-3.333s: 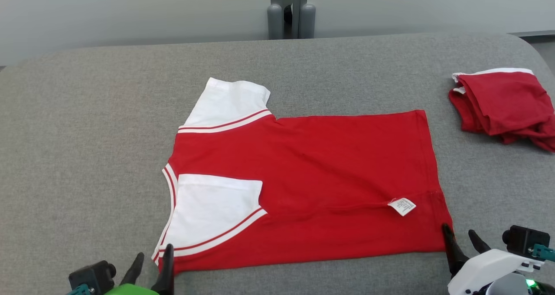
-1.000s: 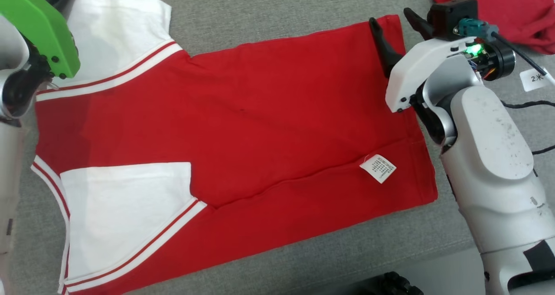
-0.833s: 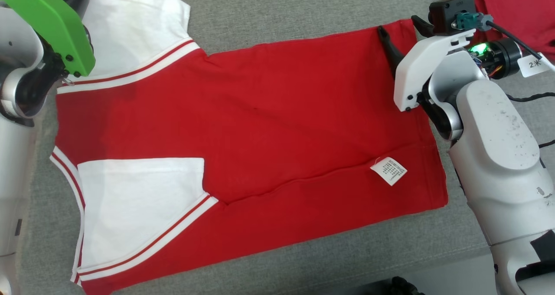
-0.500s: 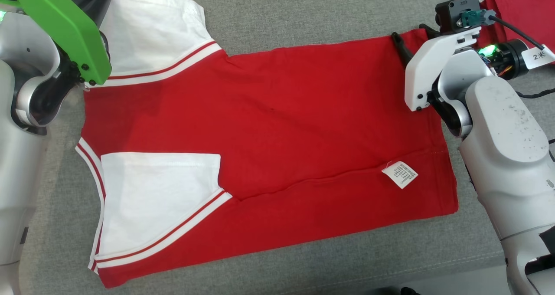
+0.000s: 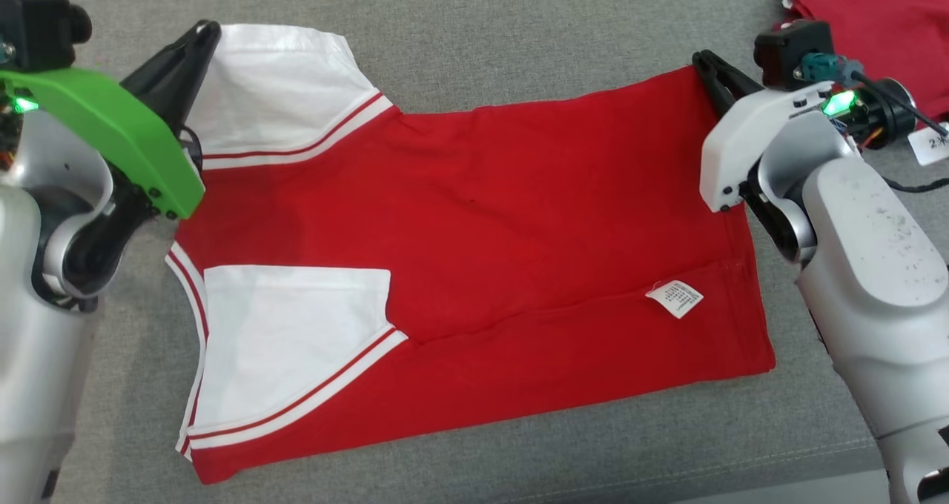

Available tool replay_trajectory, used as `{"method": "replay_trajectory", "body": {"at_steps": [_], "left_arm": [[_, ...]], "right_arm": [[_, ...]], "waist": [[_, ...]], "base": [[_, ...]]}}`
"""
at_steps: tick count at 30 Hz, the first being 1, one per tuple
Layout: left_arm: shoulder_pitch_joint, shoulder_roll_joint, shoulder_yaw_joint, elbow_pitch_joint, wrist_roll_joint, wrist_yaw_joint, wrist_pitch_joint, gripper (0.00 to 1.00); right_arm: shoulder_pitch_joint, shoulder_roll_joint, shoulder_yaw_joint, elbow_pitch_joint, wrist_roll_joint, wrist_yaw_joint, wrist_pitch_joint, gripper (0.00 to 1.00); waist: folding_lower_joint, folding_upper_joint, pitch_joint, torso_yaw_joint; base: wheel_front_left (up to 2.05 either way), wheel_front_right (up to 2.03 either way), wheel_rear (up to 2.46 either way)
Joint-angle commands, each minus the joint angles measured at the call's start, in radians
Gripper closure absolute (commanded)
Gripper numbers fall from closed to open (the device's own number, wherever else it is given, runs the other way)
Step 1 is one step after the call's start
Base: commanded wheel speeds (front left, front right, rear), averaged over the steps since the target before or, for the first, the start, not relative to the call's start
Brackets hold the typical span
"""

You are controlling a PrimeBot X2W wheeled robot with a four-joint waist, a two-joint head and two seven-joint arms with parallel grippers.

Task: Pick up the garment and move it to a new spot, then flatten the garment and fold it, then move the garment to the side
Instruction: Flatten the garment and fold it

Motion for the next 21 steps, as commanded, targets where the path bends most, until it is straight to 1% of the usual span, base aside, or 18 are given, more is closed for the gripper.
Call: {"method": "replay_trajectory", "body": {"at_steps": [1, 7, 14, 18, 21], "left_arm": [[0.041, 0.005, 0.006, -0.02, -0.011, 0.006, -0.013, 1.0], [0.201, -0.004, 0.027, -0.13, -0.033, 0.039, -0.076, 1.0], [0.405, -0.016, 0.041, -0.262, -0.05, 0.084, -0.141, 1.0], [0.51, -0.036, 0.039, -0.296, -0.06, 0.101, -0.18, 1.0], [0.569, -0.047, 0.036, -0.297, -0.064, 0.11, -0.207, 1.0]], "right_arm": [[0.029, -0.01, 0.0, -0.014, 0.007, -0.001, -0.021, 1.0], [0.149, -0.029, -0.019, -0.079, 0.033, -0.001, -0.093, 1.0], [0.301, -0.047, -0.065, -0.167, 0.032, -0.001, -0.122, 1.0], [0.377, -0.05, -0.093, -0.217, 0.029, -0.001, -0.123, 1.0], [0.429, -0.05, -0.107, -0.26, 0.031, -0.001, -0.116, 1.0]], "waist": [[0.0, 0.0, -0.028, 0.014], [0.0, 0.0, -0.087, 0.035], [0.0, 0.0, -0.148, 0.071], [0.0, 0.0, -0.176, 0.088], [0.0, 0.0, -0.19, 0.096]], "base": [[0.0, 0.0, 0.0], [0.0, 0.0, 0.0], [0.0, 0.0, 0.0], [0.0, 0.0, 0.0], [0.0, 0.0, 0.0]]}}
